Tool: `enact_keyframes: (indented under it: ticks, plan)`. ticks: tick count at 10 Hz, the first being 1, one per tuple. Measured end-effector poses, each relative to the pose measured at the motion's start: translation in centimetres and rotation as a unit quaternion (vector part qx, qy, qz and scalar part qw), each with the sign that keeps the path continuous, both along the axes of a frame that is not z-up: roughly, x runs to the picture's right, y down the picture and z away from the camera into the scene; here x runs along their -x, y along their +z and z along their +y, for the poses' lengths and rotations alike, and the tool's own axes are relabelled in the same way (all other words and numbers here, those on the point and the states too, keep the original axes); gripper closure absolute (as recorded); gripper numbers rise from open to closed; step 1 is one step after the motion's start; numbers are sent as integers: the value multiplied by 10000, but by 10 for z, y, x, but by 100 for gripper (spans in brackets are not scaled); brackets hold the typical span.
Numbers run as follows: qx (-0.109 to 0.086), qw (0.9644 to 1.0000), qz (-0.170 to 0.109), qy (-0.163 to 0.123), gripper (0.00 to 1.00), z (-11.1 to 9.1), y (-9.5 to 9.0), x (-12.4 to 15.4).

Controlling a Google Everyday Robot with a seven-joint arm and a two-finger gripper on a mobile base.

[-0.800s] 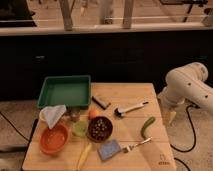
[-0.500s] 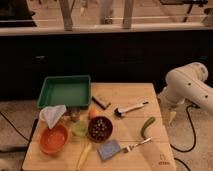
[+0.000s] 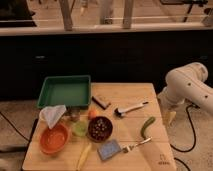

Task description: Place brush in tray

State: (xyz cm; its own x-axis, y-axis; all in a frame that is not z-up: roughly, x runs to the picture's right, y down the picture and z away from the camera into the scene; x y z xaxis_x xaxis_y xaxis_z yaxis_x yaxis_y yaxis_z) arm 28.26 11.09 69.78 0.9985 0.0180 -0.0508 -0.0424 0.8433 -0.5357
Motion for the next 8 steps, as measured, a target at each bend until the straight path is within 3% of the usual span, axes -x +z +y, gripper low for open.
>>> enact_keyframes:
  ticks: [2,5,8]
  plan:
    - [-8,9999,-60,-116,20,3,22,13]
    - [-21,9997,-140,-202,20,5,32,15]
    - [-49,9990,-307,-310,20,13,59,26]
